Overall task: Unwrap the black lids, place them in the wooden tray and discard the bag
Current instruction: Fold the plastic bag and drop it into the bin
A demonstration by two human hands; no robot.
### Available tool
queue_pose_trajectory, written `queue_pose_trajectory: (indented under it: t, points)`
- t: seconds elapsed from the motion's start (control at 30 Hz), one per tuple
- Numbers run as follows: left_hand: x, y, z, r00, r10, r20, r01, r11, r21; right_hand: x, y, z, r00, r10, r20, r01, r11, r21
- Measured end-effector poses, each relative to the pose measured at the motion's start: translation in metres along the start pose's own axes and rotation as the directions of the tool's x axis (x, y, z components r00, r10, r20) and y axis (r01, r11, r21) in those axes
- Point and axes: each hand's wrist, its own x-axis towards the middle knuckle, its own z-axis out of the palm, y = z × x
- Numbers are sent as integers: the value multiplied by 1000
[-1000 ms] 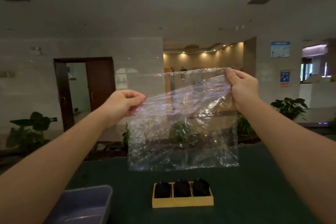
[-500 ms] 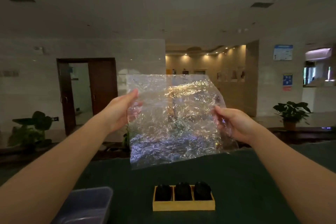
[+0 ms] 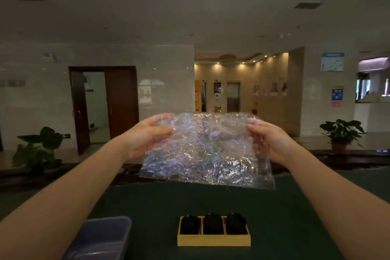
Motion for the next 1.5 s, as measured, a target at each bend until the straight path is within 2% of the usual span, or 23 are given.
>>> queue_pose_trajectory:
  t: [0.07,0.2,0.43,0.6,0.73,0.83,0.9,1.0,1.17,1.3,1.43,1.5]
  points:
    - [-1,0,2,1000,-26,9,26,999,41,2,0,-2,1000,12,-11,-12,1000,6]
    - [0,-2,4,994,-104,-28,102,993,-64,3,3,-7,999,38,12,-38,999,14]
    - [1,-4,5,992,10,-129,-9,1000,6,4,5,-17,1000,-3,9,2,999,48]
    - [-2,-1,4,989,87,-117,-82,995,48,3,-1,-23,999,14,38,-15,999,50]
    - [-5,2,6,989,95,-112,-87,994,73,0,-6,-24,1000,-14,-7,15,993,115]
    - [-6,5,3,992,98,-83,-101,994,-39,-1,-9,-21,999,-32,-35,37,987,156]
    - [-7,6,0,995,89,-38,-93,987,-131,-2,-11,-19,997,-52,-52,58,991,123]
    - [-11,8,-3,993,117,3,-115,985,-129,-3,-11,-19,996,-56,-76,61,995,74]
    - [-18,11,-3,995,98,21,-92,978,-186,-8,-12,-14,997,-46,-65,55,989,135]
    - [-21,13,-1,995,91,49,-82,985,-149,-11,-16,-8,988,-100,-117,102,995,17]
    - [-24,13,0,997,73,30,-70,992,-104,-11,-19,-6,984,-15,-177,52,977,206]
    - [-28,14,-1,998,63,11,-62,996,-62,-14,-20,-4,983,22,-183,13,982,190]
